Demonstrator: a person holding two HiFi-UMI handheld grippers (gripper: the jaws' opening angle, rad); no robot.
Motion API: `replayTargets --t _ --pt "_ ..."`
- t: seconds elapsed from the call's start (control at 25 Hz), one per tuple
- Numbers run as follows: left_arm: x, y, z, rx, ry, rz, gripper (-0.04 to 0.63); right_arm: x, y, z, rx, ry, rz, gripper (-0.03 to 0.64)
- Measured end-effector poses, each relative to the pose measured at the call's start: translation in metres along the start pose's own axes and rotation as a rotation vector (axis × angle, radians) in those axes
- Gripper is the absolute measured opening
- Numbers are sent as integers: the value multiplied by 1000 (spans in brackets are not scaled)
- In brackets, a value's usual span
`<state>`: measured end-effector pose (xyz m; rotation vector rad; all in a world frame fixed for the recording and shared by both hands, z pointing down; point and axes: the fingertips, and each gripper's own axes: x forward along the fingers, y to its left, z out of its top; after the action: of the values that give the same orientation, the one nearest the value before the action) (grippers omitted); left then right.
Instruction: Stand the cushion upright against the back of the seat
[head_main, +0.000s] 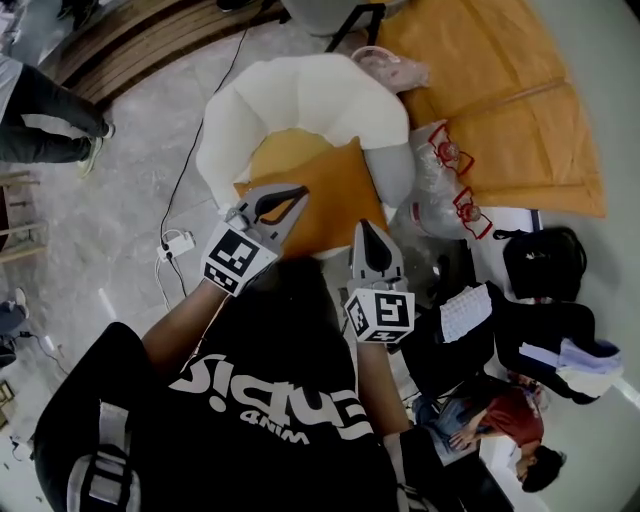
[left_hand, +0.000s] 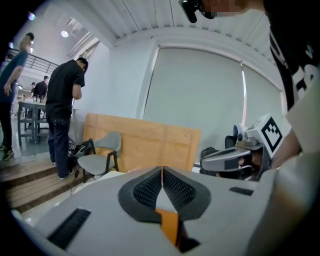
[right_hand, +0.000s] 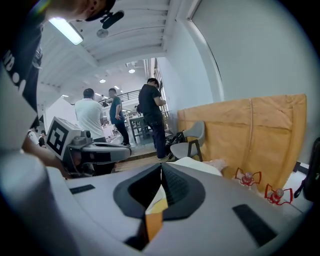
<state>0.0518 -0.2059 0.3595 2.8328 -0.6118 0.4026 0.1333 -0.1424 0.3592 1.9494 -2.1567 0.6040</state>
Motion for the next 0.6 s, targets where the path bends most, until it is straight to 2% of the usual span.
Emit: replayTargets --t 0.28,0.6 --pt "49 -2 -35 0 103 -70 15 20 -30 -34 72 15 14 23" --pt "110 16 -119 7 230 -109 15 65 -72 -139 161 154 -38 24"
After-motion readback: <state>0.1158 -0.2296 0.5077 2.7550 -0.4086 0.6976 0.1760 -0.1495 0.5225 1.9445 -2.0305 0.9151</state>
